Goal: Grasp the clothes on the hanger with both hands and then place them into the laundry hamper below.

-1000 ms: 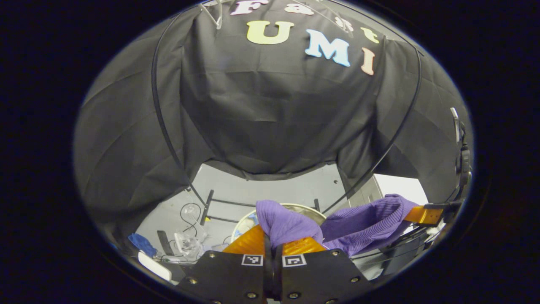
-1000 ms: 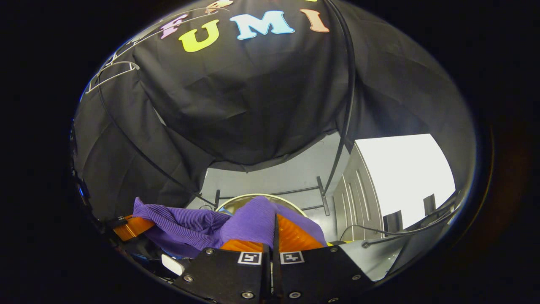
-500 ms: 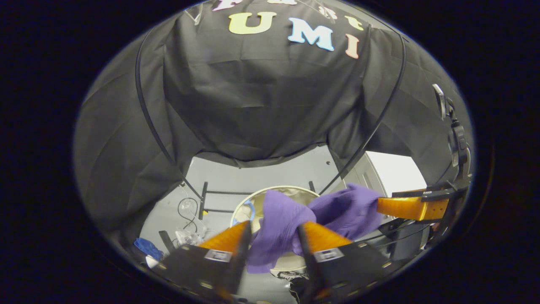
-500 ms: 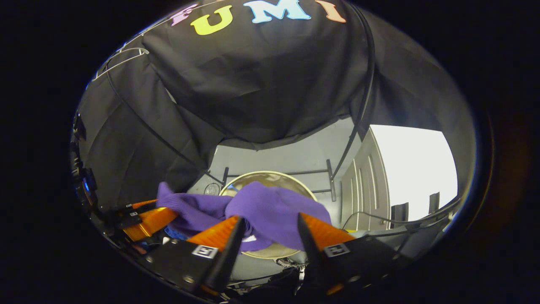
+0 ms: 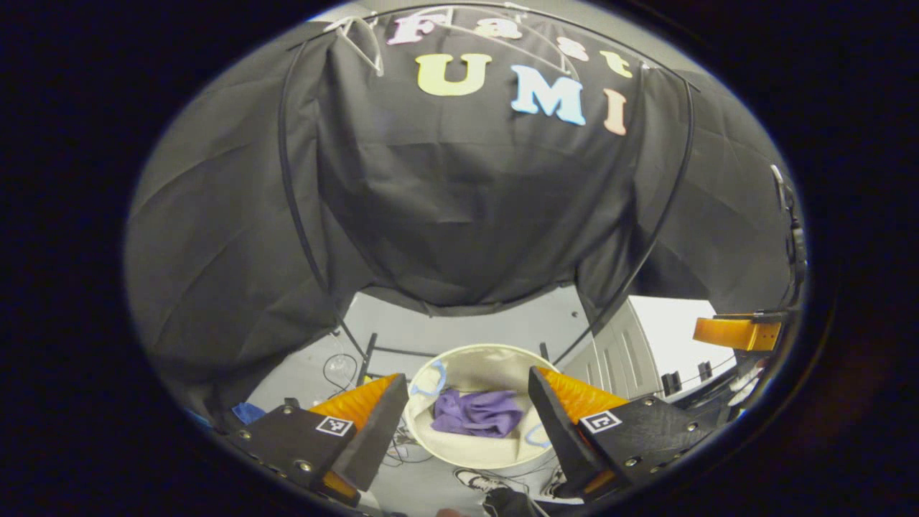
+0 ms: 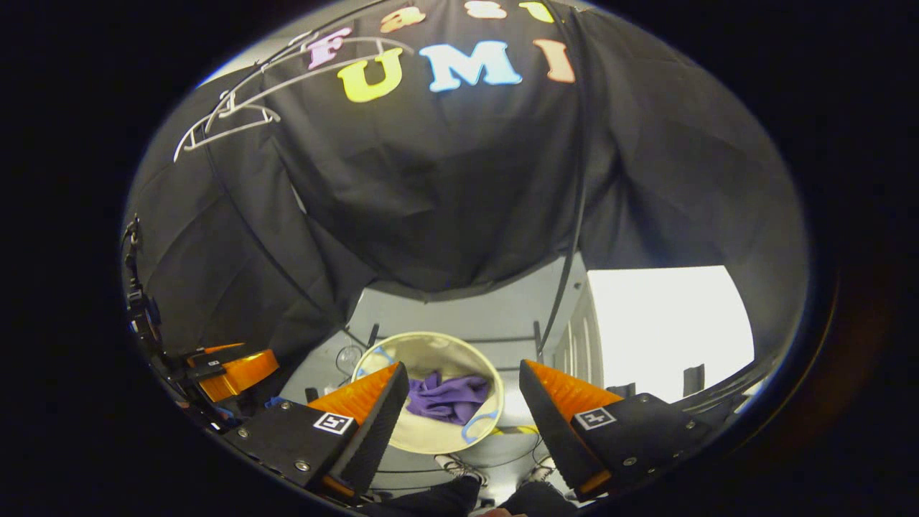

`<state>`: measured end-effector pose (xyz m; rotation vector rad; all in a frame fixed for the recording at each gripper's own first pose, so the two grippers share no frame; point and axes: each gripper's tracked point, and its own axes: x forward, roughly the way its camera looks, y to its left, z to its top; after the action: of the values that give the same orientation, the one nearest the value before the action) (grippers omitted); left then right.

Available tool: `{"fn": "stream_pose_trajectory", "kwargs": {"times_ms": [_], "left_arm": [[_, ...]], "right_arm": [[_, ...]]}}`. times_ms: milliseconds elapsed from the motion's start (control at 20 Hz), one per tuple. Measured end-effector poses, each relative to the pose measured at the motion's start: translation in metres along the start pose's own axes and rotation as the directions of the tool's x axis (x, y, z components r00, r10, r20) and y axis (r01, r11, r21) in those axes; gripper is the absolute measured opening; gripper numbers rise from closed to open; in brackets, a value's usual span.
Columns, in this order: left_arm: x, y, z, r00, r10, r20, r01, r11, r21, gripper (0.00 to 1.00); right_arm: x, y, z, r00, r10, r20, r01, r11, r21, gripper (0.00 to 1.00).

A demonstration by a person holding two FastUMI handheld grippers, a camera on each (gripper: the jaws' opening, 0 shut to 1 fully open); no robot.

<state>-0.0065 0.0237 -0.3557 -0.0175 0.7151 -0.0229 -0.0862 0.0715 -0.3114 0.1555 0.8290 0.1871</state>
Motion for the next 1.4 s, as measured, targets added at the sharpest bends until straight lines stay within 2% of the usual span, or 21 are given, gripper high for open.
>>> {"fn": "stream_pose_trajectory", "kwargs": {"times_ms": [250,350,400,450,500,550,600,700,750,800,850,900,950,1000,1050,1150,1250,1300,1400], "left_arm": [[-0.071,-0.020,0.055,0.983,0.129,0.129,-0.117,0.988,-0.102,0.98],[-0.102,-0.037,0.080,0.964,0.173,0.204,-0.142,0.977,-0.156,0.98],[-0.121,-0.047,0.092,0.952,0.192,0.240,-0.152,0.973,-0.174,0.98],[-0.139,-0.056,0.108,0.937,0.206,0.281,-0.158,0.970,-0.184,0.98],[-0.159,-0.064,0.125,0.921,0.220,0.322,-0.166,0.968,-0.188,0.93],[-0.179,-0.074,0.141,0.904,0.225,0.363,-0.164,0.968,-0.192,0.95],[-0.198,-0.088,0.159,0.883,0.217,0.416,-0.147,0.970,-0.194,0.98],[-0.237,-0.117,0.203,0.827,0.193,0.529,-0.101,0.975,-0.197,1.00],[-0.258,-0.128,0.225,0.797,0.181,0.577,-0.078,0.977,-0.199,1.00],[-0.276,-0.135,0.242,0.763,0.170,0.623,-0.061,0.979,-0.193,1.00],[-0.293,-0.138,0.260,0.729,0.163,0.664,-0.060,0.983,-0.176,1.00],[-0.300,-0.132,0.269,0.699,0.161,0.697,-0.075,0.985,-0.153,1.00],[-0.311,-0.131,0.270,0.675,0.157,0.721,-0.093,0.987,-0.129,1.00],[-0.318,-0.129,0.263,0.665,0.154,0.731,-0.102,0.988,-0.116,1.00],[-0.323,-0.130,0.262,0.669,0.144,0.729,-0.095,0.990,-0.108,1.00],[-0.325,-0.122,0.267,0.673,0.138,0.727,-0.083,0.990,-0.111,1.00],[-0.317,-0.099,0.262,0.675,0.159,0.720,-0.104,0.987,-0.120,1.00],[-0.310,-0.092,0.255,0.686,0.162,0.709,-0.110,0.987,-0.119,1.00],[-0.302,-0.075,0.245,0.701,0.164,0.694,-0.125,0.986,-0.107,1.00]], "right_arm": [[-0.053,-0.055,0.066,0.981,0.020,0.195,-0.012,0.999,-0.043,0.95],[-0.079,-0.076,0.092,0.962,0.041,0.271,-0.024,0.998,-0.063,0.95],[-0.090,-0.087,0.102,0.951,0.048,0.305,-0.028,0.997,-0.072,0.91],[-0.102,-0.097,0.113,0.938,0.058,0.343,-0.031,0.996,-0.084,0.96],[-0.112,-0.105,0.124,0.923,0.068,0.378,-0.034,0.995,-0.097,0.96],[-0.122,-0.116,0.136,0.909,0.075,0.410,-0.034,0.994,-0.108,0.91],[-0.128,-0.132,0.149,0.892,0.085,0.443,-0.036,0.992,-0.118,0.95],[-0.150,-0.145,0.175,0.848,0.094,0.521,-0.034,0.992,-0.124,0.95],[-0.161,-0.149,0.188,0.827,0.094,0.555,-0.032,0.992,-0.121,0.99],[-0.170,-0.152,0.200,0.806,0.090,0.585,-0.025,0.993,-0.118,0.95],[-0.181,-0.155,0.212,0.782,0.079,0.618,-0.012,0.994,-0.113,0.95],[-0.191,-0.160,0.226,0.758,0.063,0.649,0.006,0.995,-0.104,0.95],[-0.198,-0.160,0.236,0.736,0.050,0.675,0.018,0.996,-0.093,0.91],[-0.206,-0.159,0.244,0.716,0.043,0.697,0.021,0.996,-0.082,0.91],[-0.213,-0.156,0.250,0.698,0.038,0.715,0.020,0.997,-0.072,0.99],[-0.226,-0.157,0.261,0.665,0.015,0.747,0.050,0.997,-0.064,0.91],[-0.235,-0.160,0.263,0.634,-0.028,0.773,0.112,0.992,-0.056,0.90],[-0.237,-0.161,0.261,0.632,-0.053,0.773,0.144,0.988,-0.050,0.95],[-0.237,-0.154,0.259,0.637,-0.080,0.767,0.190,0.980,-0.056,0.95]]}}
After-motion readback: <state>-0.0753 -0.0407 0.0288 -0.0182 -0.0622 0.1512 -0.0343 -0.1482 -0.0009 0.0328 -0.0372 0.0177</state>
